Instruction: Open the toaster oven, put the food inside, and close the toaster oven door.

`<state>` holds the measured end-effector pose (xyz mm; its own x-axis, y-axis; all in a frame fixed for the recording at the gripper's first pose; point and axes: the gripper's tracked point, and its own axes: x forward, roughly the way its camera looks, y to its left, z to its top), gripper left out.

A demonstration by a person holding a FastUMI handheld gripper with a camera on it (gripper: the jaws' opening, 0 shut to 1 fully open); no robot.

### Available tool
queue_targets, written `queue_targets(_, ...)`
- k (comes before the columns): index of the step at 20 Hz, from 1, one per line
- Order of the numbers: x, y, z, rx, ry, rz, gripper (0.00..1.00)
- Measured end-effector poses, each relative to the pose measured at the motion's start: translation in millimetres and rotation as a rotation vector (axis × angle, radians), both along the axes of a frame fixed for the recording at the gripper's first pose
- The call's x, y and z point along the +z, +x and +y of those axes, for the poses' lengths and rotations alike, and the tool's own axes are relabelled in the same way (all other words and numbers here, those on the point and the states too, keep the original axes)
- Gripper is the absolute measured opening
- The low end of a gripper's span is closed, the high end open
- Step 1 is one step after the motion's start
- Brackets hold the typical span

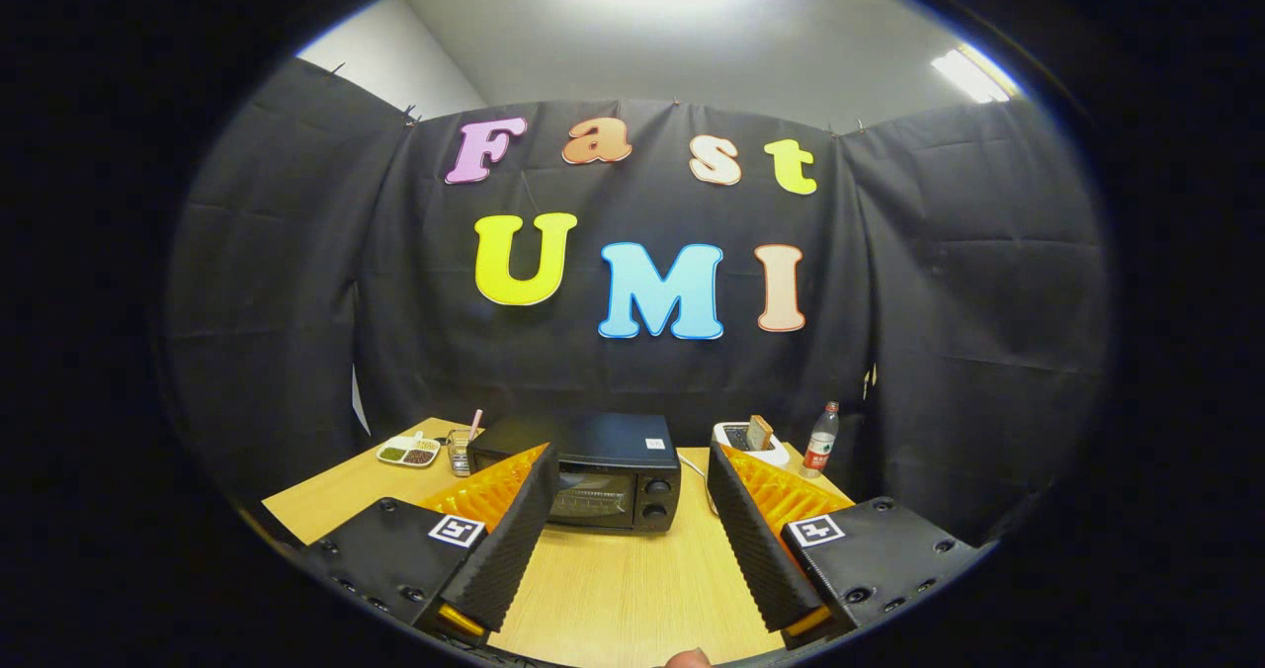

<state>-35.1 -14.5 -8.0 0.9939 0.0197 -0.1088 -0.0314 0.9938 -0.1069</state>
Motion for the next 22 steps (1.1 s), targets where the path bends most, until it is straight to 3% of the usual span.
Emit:
queue_targets(10,28.1,-20.5,-66.1,0.004,0.012,-0.072,0.95)
queue_targets(22,30.5,-11.5,-81.7,0.015,0.004,-0.08,0.96)
